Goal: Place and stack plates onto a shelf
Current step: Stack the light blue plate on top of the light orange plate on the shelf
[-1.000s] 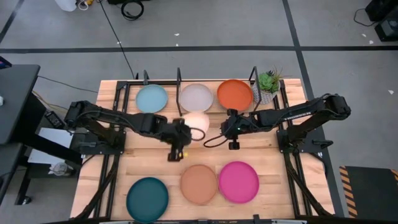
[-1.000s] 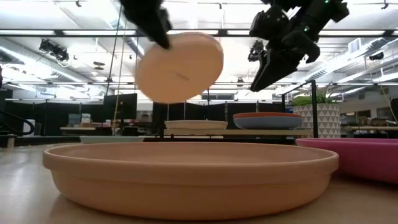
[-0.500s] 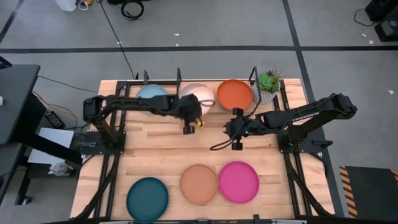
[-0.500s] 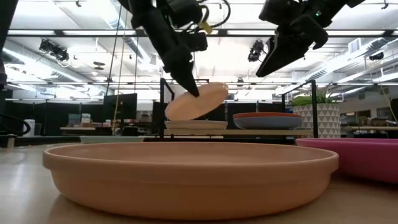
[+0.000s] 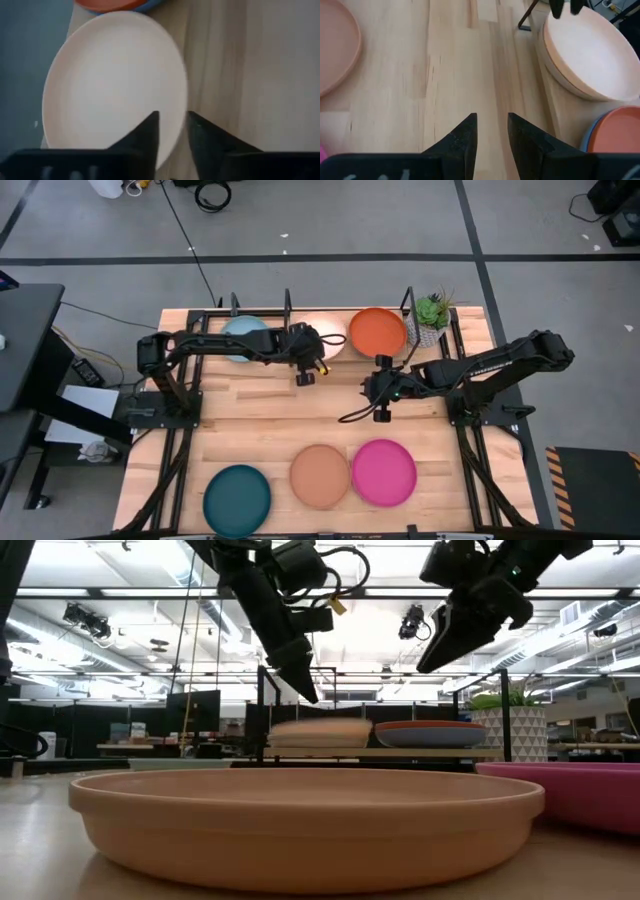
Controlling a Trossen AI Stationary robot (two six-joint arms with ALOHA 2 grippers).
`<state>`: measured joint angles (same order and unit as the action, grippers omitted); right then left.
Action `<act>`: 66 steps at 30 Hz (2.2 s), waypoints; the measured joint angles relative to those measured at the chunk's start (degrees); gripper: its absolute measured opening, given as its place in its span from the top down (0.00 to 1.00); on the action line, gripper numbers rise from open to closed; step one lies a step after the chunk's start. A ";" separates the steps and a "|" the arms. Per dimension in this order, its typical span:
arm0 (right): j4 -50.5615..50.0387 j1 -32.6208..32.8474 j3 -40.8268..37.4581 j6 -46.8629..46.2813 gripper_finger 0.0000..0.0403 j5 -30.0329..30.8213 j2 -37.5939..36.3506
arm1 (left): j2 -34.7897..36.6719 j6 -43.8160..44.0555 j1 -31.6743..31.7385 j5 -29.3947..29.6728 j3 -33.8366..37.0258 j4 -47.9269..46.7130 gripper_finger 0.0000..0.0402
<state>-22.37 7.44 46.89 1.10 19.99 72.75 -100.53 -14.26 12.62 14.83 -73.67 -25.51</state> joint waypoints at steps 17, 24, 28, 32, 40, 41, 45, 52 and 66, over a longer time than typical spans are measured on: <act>1.79 0.04 -2.56 -0.71 0.72 -0.13 0.00 | 6.15 9.55 -12.50 -16.10 8.73 -19.00 0.61; 2.82 0.04 -2.56 -0.43 0.72 -0.13 0.00 | 8.77 15.82 -15.27 -14.78 20.90 -14.44 0.69; 3.51 0.04 -2.56 -0.08 0.72 -0.13 0.00 | 14.97 16.66 -12.61 -11.20 26.62 -12.97 0.74; 3.85 0.04 -2.57 0.33 0.72 -0.15 0.00 | 23.99 15.18 -7.50 -9.72 30.98 -10.44 0.79; 5.21 0.04 -2.56 0.99 0.72 -0.55 0.00 | 30.40 10.78 4.94 0.62 35.42 -6.24 0.80; 5.13 0.04 -2.56 1.01 0.72 -0.55 0.00 | 30.18 10.35 6.45 0.67 35.78 -6.34 0.79; 5.33 0.04 -2.56 1.01 0.72 -0.57 0.00 | 29.15 7.66 11.55 0.66 35.87 -5.02 0.74; 5.55 0.13 -2.56 1.01 0.72 -1.82 0.00 | 27.27 4.25 19.34 -4.43 35.81 -2.61 0.57; 5.92 0.37 -2.56 1.54 0.72 -2.08 0.00 | 15.41 4.84 22.63 -4.45 35.82 -0.25 0.56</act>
<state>-16.45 7.81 44.34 2.63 17.91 72.75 -85.12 -9.42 35.25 10.38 -37.85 -25.76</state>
